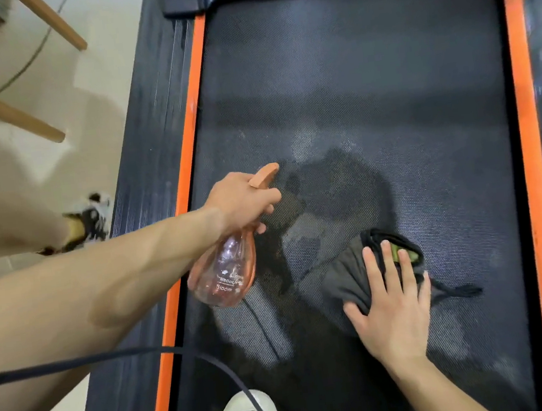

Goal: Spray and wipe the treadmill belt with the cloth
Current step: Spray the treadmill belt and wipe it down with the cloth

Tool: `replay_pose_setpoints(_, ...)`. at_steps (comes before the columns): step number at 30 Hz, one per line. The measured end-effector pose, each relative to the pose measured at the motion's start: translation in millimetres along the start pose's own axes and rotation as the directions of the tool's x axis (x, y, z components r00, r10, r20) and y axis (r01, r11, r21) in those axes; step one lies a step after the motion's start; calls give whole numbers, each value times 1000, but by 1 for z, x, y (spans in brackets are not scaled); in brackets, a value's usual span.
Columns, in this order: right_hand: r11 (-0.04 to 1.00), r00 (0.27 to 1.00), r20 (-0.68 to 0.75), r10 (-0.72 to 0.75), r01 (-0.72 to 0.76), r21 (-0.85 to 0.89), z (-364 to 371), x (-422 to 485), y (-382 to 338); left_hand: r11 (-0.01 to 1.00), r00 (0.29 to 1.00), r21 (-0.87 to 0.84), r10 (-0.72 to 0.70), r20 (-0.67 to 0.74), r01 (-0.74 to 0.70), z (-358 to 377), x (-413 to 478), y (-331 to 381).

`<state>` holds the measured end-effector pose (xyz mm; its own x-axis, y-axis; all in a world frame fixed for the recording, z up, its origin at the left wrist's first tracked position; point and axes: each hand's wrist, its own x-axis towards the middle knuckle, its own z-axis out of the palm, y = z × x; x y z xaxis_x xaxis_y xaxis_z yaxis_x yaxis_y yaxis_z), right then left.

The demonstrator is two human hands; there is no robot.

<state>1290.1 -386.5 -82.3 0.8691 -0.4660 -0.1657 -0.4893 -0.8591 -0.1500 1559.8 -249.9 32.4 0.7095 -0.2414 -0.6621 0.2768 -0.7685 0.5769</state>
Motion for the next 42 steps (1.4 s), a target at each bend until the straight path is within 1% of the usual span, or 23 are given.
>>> replay_pose_setpoints(4, 1000, 1000, 16, 22, -22, 10, -6, 7, -14, 996, 999, -88, -19, 47, 23, -6, 6, -2)
replay_pose_setpoints(7, 1000, 1000, 24, 6, -7, 30, -15, 44, -30, 994, 997, -94, -41, 61, 47, -10, 7, -4)
replay_pose_setpoints(9, 998, 999, 34, -38, 36, 58, -21, 97, -44, 994, 997, -97, -51, 49, 56, -14, 8, -7)
replay_pose_setpoints(12, 985, 986, 21, -168, 167, 45, -31, 203, -64, 991, 997, -112, -73, 18, 74, -19, 11, -13)
replay_pose_setpoints(14, 981, 981, 45, -187, 184, 63, -40, 264, -77, 989, 997, -130, -74, 0, 74, -24, 12, -17)
replay_pose_setpoints(15, 984, 985, 45, -165, 162, 73, -41, 278, -84, 988, 998, -143, -65, -6, 63, -27, 12, -19)
replay_pose_setpoints(17, 992, 993, -23, -113, 115, 52, -34, 266, -97, 985, 999, -171, -36, -6, 34, -31, 13, -21)
replay_pose_setpoints(18, 989, 989, -51, -140, 142, 33, -29, 238, -101, 983, 1000, -182, -21, -3, 20, -32, 13, -21)
replay_pose_setpoints(19, 975, 974, -47, -220, 221, 22, -22, 199, -104, 982, 1000, -190, -9, 0, 8, -33, 11, -20)
replay_pose_setpoints(21, 903, 903, 3, -430, 430, 16, -8, 120, -98, 984, 1000, -181, -6, 0, 6, -35, 9, -18)
replay_pose_setpoints(22, 862, 862, 32, -507, 506, 25, -5, 102, -91, 984, 1000, -179, -11, -2, 10, -36, 9, -18)
replay_pose_setpoints(24, 810, 804, 99, -586, 586, 25, -11, 123, -81, 978, 1000, -210, -8, 4, 9, -38, 9, -18)
replay_pose_setpoints(25, 817, 814, 98, -572, 576, -12, -15, 151, -79, 971, 1000, -237, -5, 9, 7, -38, 10, -18)
replay_pose_setpoints(26, 847, 847, 73, -526, 530, -43, -20, 184, -81, 965, 1000, -263, -2, 7, 4, -38, 12, -18)
replay_pose_setpoints(29, 957, 957, 26, -290, 290, -10, -39, 277, -83, 955, 1000, -297, -8, -12, 4, -35, 13, -25)
replay_pose_setpoints(31, 986, 985, -32, -168, 167, -12, -35, 277, -88, 944, 1000, -330, 4, 0, -4, -32, 10, -30)
replay_pose_setpoints(32, 987, 985, -62, -159, 158, -27, -29, 254, -93, 936, 1000, -352, 0, 3, 1, -33, 7, -32)
replay_pose_setpoints(34, 956, 955, -39, -293, 291, -39, -16, 175, -93, 931, 1000, -366, -5, 6, 7, -35, -1, -32)
replay_pose_setpoints(36, 853, 854, 52, -517, 520, -44, -8, 105, -75, 944, 1000, -329, -9, 19, 14, -40, -8, -30)
replay_pose_setpoints(38, 757, 756, 120, -644, 652, -41, -12, 101, -56, 956, 999, -292, -18, 37, 28, -45, -12, -28)
replay_pose_setpoints(39, 749, 746, 141, -650, 661, -44, -15, 122, -55, 955, 999, -296, -15, 33, 24, -47, -13, -30)
replay_pose_setpoints(40, 773, 771, 136, -622, 632, -51, -19, 152, -61, 951, 1000, -309, -13, 22, 19, -50, -12, -34)
replay_pose_setpoints(42, 885, 885, 79, -460, 464, -48, -27, 222, -88, 939, 1000, -344, -22, -13, 17, -53, -10, -45)
